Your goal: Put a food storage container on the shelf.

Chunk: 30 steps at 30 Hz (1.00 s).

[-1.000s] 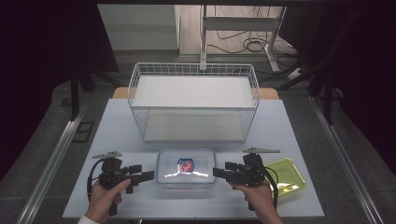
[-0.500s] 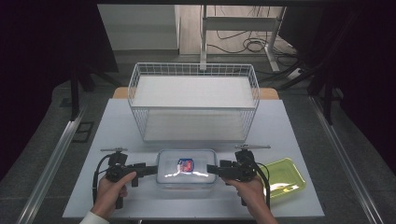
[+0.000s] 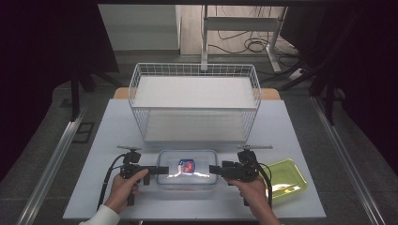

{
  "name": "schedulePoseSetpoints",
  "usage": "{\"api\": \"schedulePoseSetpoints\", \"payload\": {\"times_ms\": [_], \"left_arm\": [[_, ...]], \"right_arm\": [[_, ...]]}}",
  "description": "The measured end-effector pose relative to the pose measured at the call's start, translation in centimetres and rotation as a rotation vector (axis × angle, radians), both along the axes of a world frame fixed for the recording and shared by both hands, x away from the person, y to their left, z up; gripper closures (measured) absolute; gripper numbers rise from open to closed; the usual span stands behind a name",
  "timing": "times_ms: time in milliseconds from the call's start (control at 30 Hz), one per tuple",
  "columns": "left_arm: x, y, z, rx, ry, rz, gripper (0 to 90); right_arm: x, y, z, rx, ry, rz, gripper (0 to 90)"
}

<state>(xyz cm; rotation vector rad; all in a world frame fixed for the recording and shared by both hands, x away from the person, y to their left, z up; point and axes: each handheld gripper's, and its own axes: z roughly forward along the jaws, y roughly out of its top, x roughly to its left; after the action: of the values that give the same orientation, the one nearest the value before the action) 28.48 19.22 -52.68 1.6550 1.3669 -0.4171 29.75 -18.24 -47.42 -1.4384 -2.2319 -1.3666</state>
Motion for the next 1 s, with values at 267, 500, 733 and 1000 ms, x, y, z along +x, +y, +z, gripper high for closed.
{"api": "schedulePoseSetpoints", "payload": {"times_ms": [267,500,733,1000], "left_arm": [[0.2,0.1,-0.1,-0.035,0.01,-0.012,26.9],[-0.1,0.4,0.2,-0.031,0.002,-0.007,33.8],[0.0,0.5,0.2,-0.035,0.005,-0.01,34.5],[-0.1,0.5,0.1,-0.04,0.003,-0.006,34.9]], "right_arm": [[0.1,0.1,-0.3,-0.014,0.011,0.006,23.5],[0.6,0.3,-1.1,-0.037,0.069,-0.004,23.1],[1.5,0.6,-1.8,-0.026,0.114,0.005,20.6],[2.3,1.0,-2.6,-0.006,0.159,0.016,19.9]]}}
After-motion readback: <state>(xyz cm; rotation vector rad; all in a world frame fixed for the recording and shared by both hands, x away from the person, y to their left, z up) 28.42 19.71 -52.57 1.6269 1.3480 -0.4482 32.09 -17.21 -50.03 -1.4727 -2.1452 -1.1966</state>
